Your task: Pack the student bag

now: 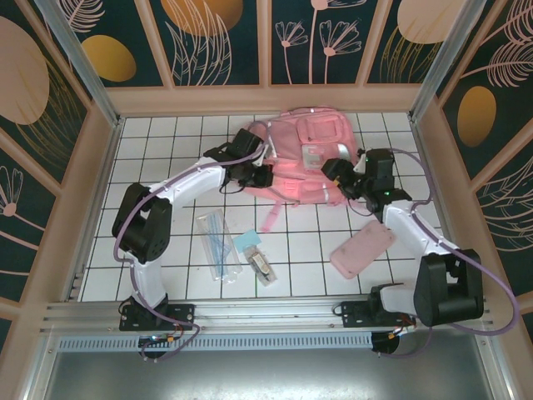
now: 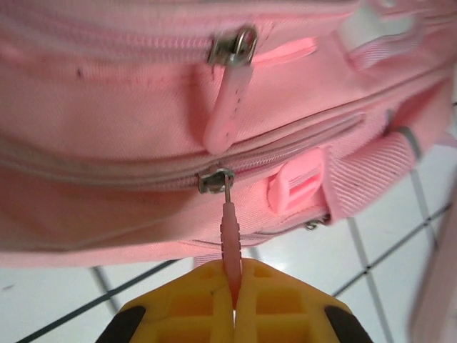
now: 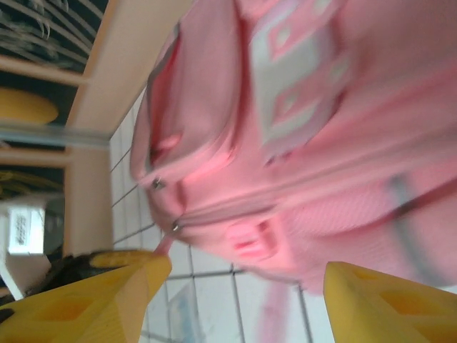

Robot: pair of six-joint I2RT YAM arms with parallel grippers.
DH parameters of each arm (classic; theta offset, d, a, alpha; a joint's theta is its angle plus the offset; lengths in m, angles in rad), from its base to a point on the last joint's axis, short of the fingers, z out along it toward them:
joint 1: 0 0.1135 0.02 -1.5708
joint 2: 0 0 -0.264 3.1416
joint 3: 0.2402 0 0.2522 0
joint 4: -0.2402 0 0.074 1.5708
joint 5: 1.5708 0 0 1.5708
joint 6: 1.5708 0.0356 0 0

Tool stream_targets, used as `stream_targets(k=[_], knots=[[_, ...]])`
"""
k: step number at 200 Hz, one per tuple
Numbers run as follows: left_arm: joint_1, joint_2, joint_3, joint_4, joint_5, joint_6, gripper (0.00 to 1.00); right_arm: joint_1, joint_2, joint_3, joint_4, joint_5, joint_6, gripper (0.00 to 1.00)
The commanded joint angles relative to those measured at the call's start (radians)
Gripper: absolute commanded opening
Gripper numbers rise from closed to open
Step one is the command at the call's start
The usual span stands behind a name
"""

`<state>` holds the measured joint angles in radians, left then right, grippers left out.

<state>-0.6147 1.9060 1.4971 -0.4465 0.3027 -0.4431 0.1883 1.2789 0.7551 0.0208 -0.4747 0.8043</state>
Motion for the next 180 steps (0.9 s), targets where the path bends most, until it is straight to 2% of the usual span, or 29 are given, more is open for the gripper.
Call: stream_targets(k=[1,48,74,132,151,180], knots=[[-0.029,-0.019,0.077,0.082,0.086,-0.039,0.00,0.059,0.004,-0.083,0.110,-0.044,0.202,0.66],[-0.036,-0.036,0.051,0.031,0.032,-0.005,0.00,0.071,0.095,-0.198,0.370,0.065,0.316,0.68],[-0.038,-0.061,-0.013,0.037,0.033,-0.012,0.00,0.085,0.183,-0.191,0.550,0.040,0.424,0.68],[-0.070,-0.074,-0.089,0.112,0.063,-0.023,0.00,0.135,0.311,-0.132,0.578,0.123,0.480,0.66],[-0.074,-0.074,-0.089,0.117,0.065,-0.012,0.00,0.140,0.370,-0.115,0.604,0.168,0.476,0.57],[-0.073,-0.081,-0.097,0.100,0.011,0.014,0.00,0.141,0.434,-0.077,0.619,0.194,0.450,0.16]])
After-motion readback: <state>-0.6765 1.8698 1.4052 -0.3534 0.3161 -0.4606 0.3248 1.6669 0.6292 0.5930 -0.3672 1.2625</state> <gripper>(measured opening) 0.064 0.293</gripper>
